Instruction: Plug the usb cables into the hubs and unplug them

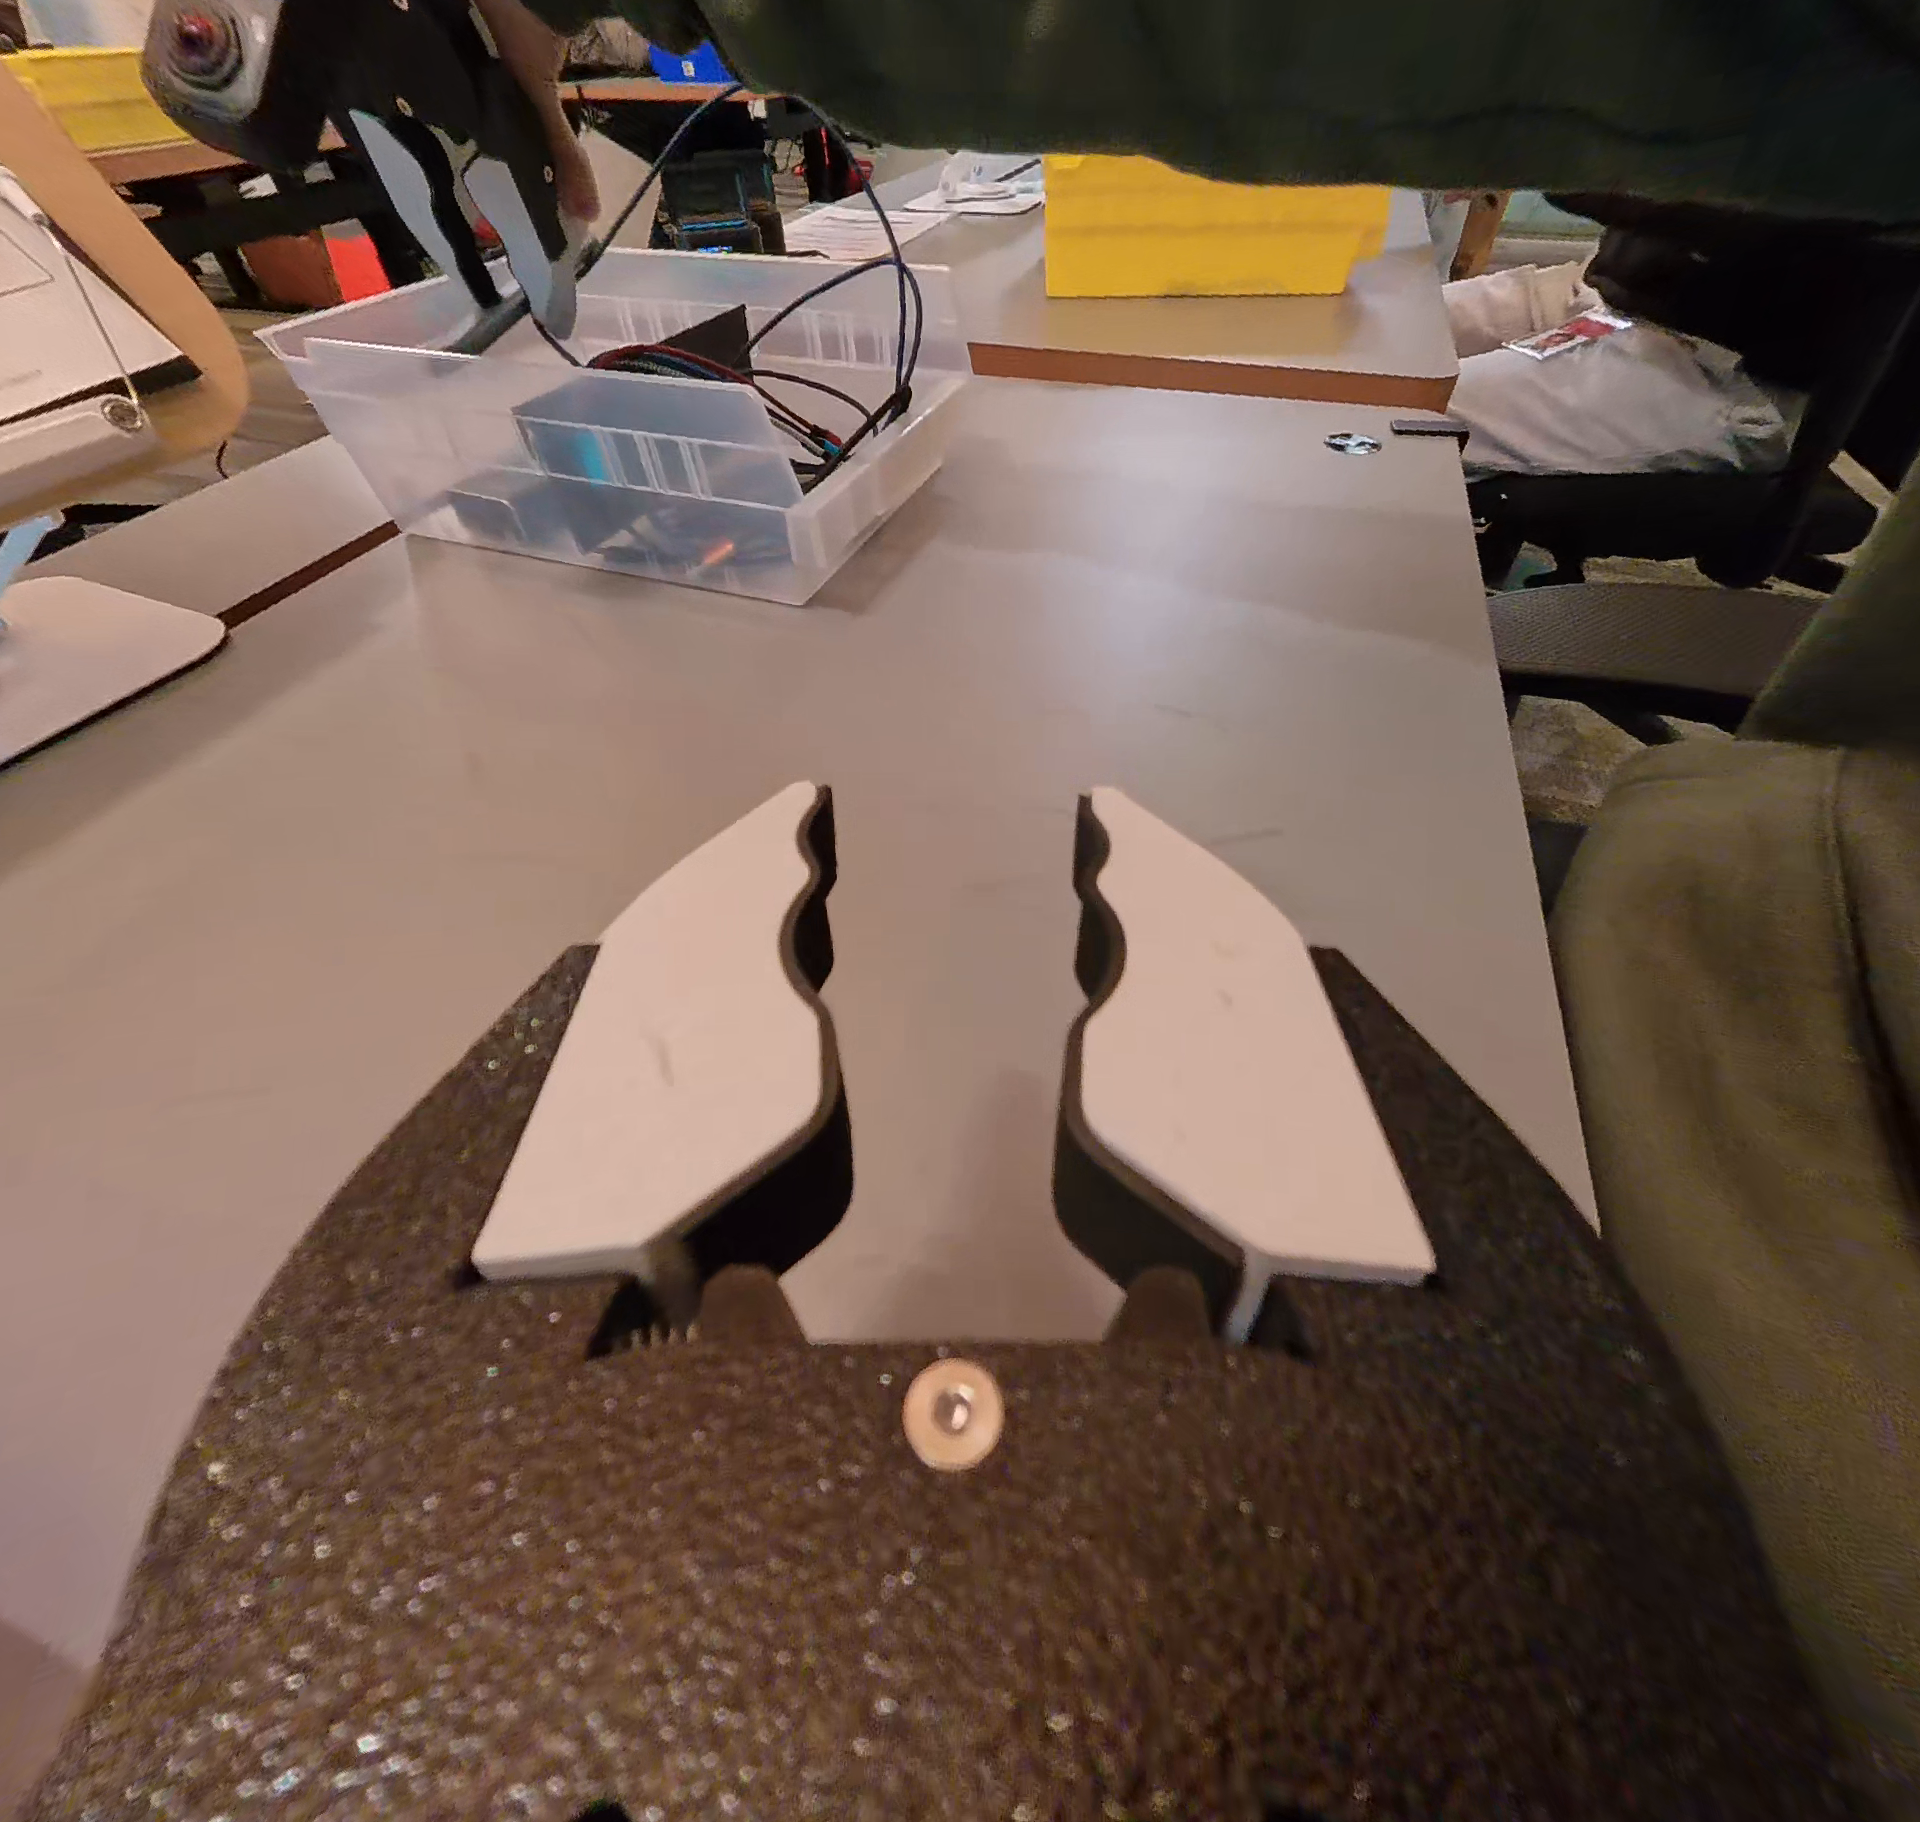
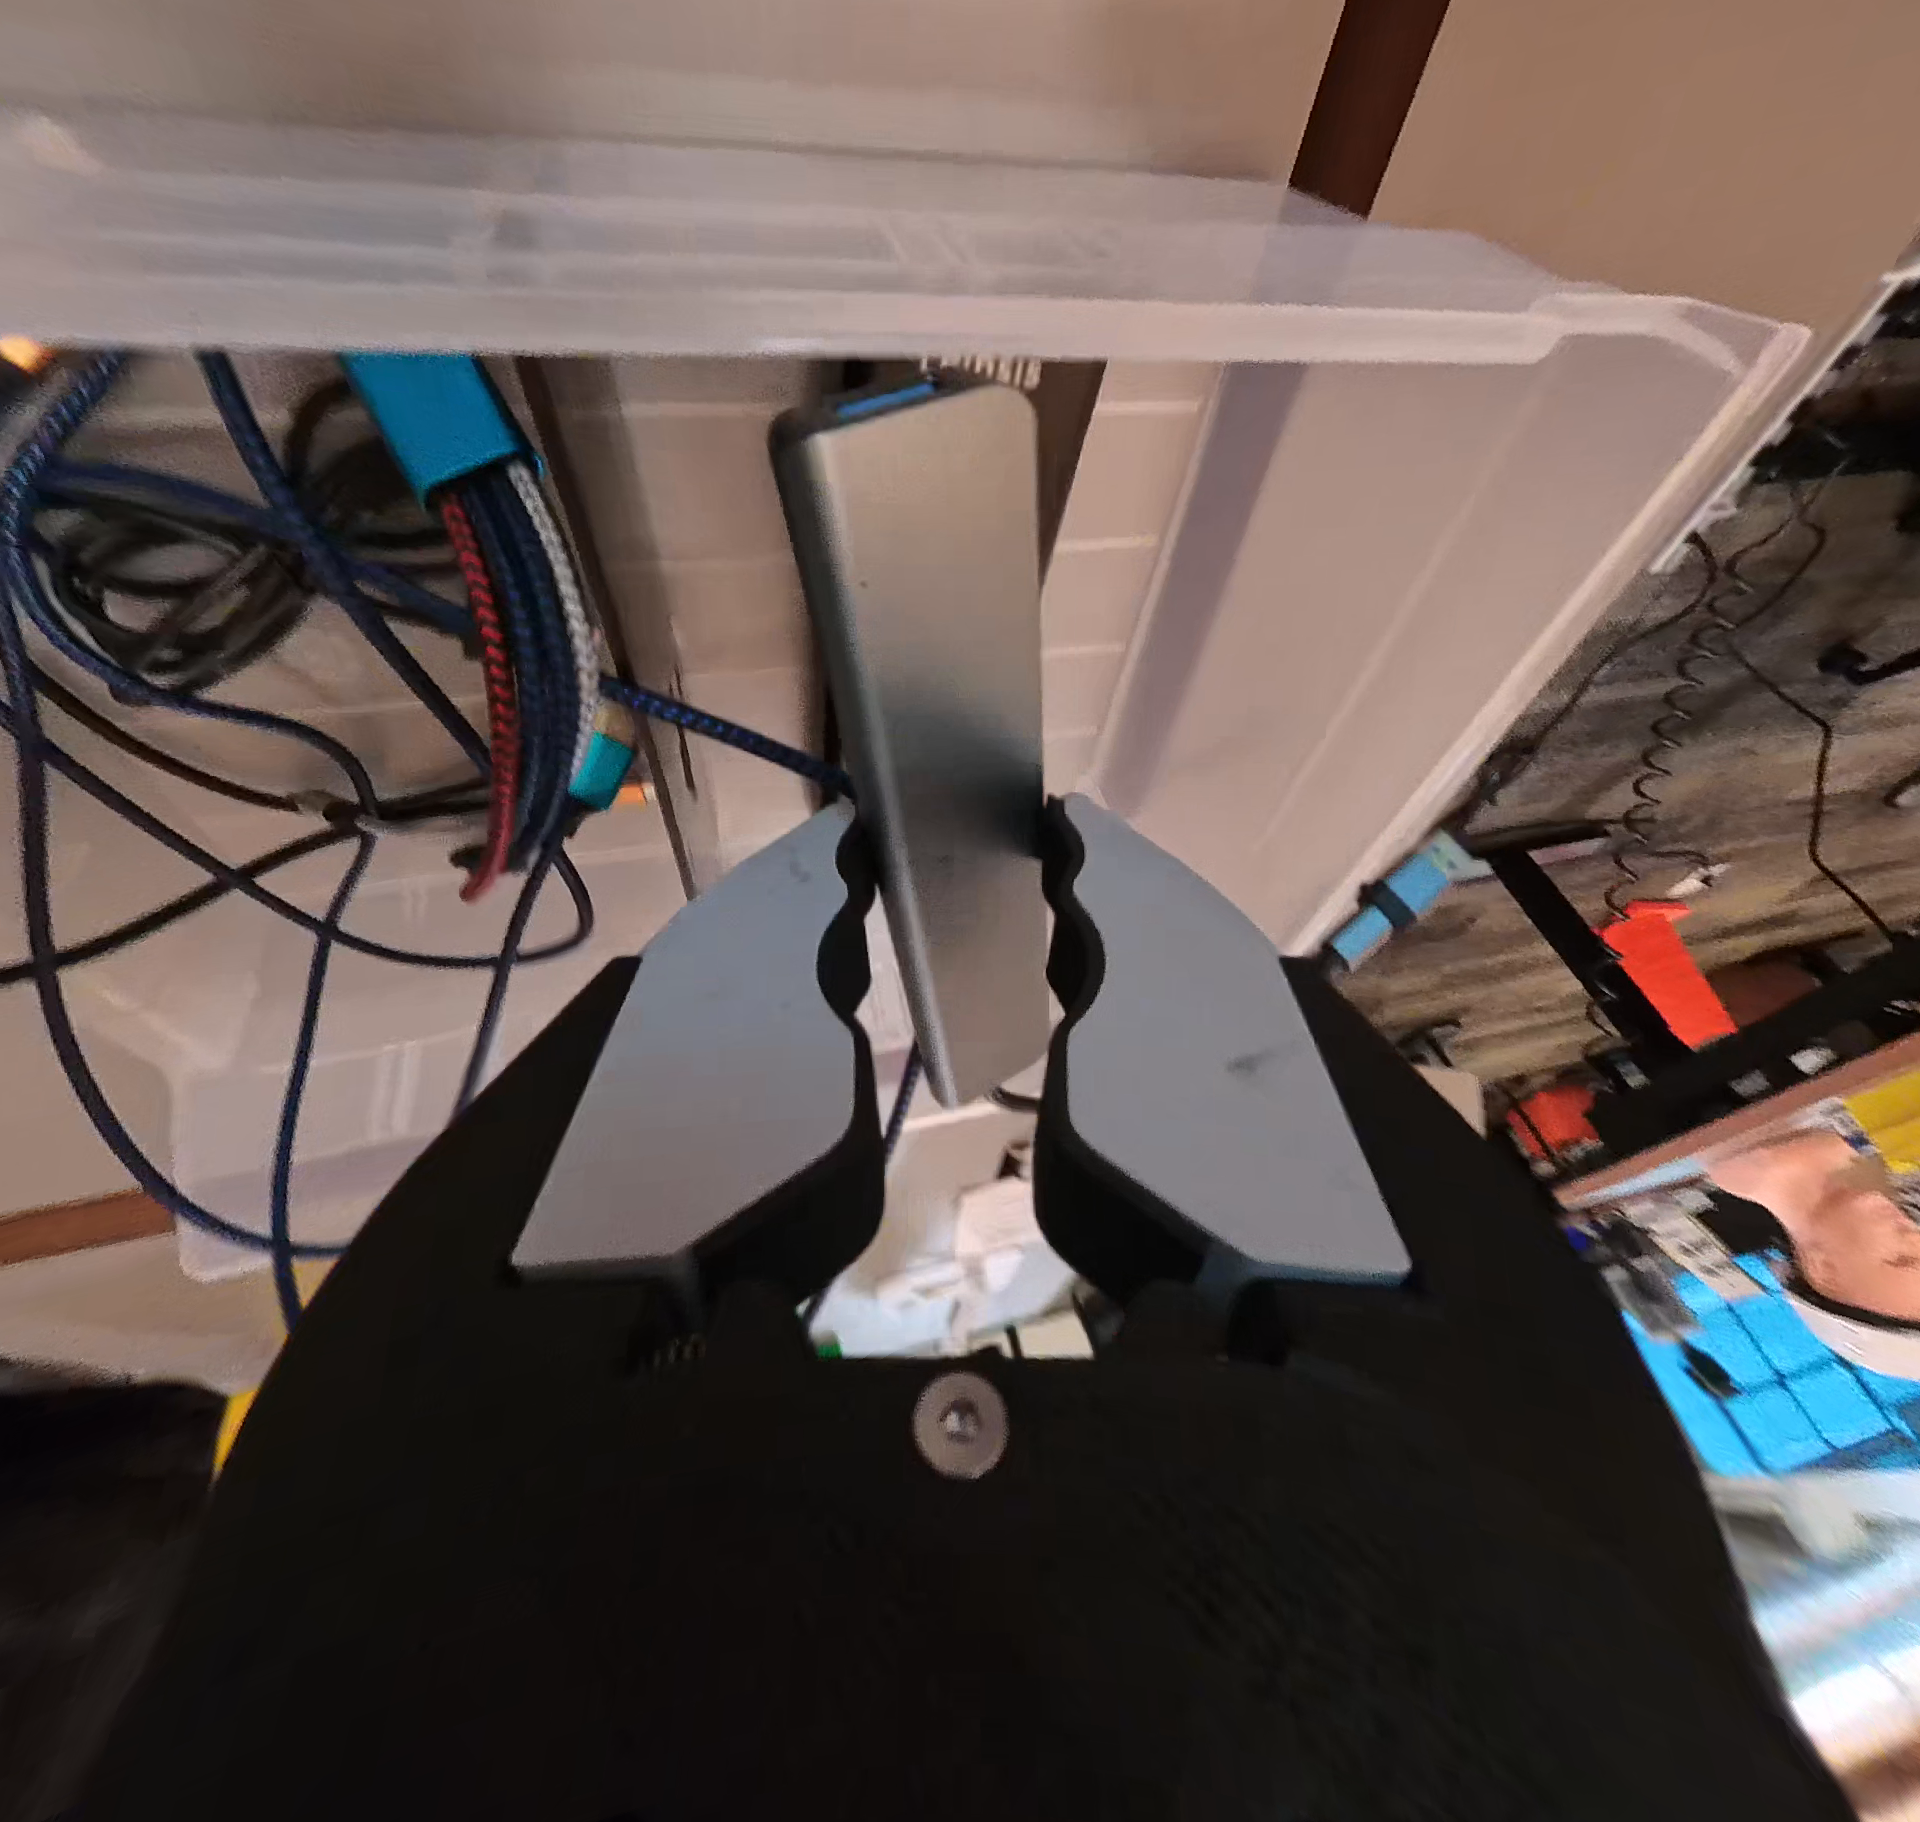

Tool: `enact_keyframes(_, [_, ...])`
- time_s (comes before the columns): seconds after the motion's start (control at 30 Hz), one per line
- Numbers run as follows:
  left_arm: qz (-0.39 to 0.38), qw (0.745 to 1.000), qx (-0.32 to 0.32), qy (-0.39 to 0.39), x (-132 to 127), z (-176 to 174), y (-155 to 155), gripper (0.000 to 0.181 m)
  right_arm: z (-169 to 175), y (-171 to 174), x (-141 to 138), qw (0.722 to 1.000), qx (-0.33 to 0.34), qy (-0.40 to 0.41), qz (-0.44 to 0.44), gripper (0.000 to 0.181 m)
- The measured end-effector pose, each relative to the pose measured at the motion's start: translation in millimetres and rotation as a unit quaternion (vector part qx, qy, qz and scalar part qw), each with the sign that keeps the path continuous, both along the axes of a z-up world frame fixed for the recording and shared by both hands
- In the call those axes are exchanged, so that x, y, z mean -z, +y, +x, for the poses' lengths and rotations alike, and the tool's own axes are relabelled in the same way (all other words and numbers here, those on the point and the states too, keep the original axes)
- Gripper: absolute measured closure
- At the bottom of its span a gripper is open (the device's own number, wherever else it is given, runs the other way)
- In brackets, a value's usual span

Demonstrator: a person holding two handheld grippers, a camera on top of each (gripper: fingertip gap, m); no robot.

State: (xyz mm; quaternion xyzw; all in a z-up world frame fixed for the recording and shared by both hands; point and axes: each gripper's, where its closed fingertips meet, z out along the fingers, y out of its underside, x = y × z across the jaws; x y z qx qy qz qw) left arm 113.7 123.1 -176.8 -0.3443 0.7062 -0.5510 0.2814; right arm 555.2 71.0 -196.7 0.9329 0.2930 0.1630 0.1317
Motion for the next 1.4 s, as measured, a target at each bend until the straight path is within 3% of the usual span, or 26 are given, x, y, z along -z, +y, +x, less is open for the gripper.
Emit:
enact_keyframes(0.13, [0.005, 1.000, -0.004, -0.001, 1.0, -0.7, 2.3, 0.138, -0.8, 10.4, -15.2, 0.995, 0.021, 0.020, 0.099, 0.151])
enact_keyframes(0.23, [-0.002, 1.000, -0.009, -0.005, -0.3, -0.8, 6.4, 0.138, 11.3, 14.9, -70.2, 0.977, 0.066, 0.005, 0.204, 0.152])
enact_keyframes(0.33, [-0.016, 1.000, -0.010, -0.005, -1.2, -0.2, 8.3, 0.139, 3.7, 3.8, -124.0, 0.969, 0.059, 0.016, 0.239, 0.153])
enact_keyframes(0.47, [-0.023, 1.000, -0.005, -0.004, -0.1, 0.4, 6.0, 0.139, -26.7, -6.6, -161.5, 0.964, 0.055, 0.078, 0.248, 0.154])
enact_keyframes(0.5, [-0.024, 1.000, -0.003, -0.002, 0.5, 0.6, 4.7, 0.139, -27.2, -11.5, -162.4, 0.968, 0.055, 0.073, 0.232, 0.170])
enact_keyframes(0.53, [-0.024, 1.000, -0.001, -0.001, 1.2, 0.8, 3.4, 0.139, -20.6, -14.0, -162.8, 0.971, 0.056, 0.049, 0.226, 0.171])
enact_keyframes(0.87, [-0.008, 1.000, 0.010, 0.000, 1.2, -1.0, -5.2, 0.138, -2.4, -15.7, -86.9, 0.983, 0.099, 0.015, 0.155, 0.171])
enact_keyframes(1.07, [-0.020, 1.000, 0.013, -0.005, -3.0, -2.8, -4.6, 0.138, 12.4, -9.2, -59.6, 0.977, 0.100, -0.039, 0.184, 0.171])
enact_keyframes(1.2, [-0.009, 1.000, 0.015, -0.003, -2.2, -5.1, -4.0, 0.138, 9.7, -31.3, -33.0, 0.988, 0.095, -0.051, 0.113, 0.162])
enact_keyframes(1.27, [-0.012, 1.000, 0.014, -0.006, -4.0, -5.7, -2.9, 0.138, 20.9, -34.8, -40.1, 0.977, 0.135, -0.088, 0.139, 0.154])
enact_keyframes(1.33, [-0.023, 1.000, 0.015, -0.009, -6.7, -5.9, -3.2, 0.138, 34.9, -24.2, -61.5, 0.939, 0.209, -0.108, 0.252, 0.171])
enact_keyframes(1.4, [-0.035, 0.999, 0.022, -0.012, -9.2, -6.4, -6.6, 0.138, 32.1, -9.2, -77.7, 0.895, 0.261, -0.052, 0.357, 0.168])
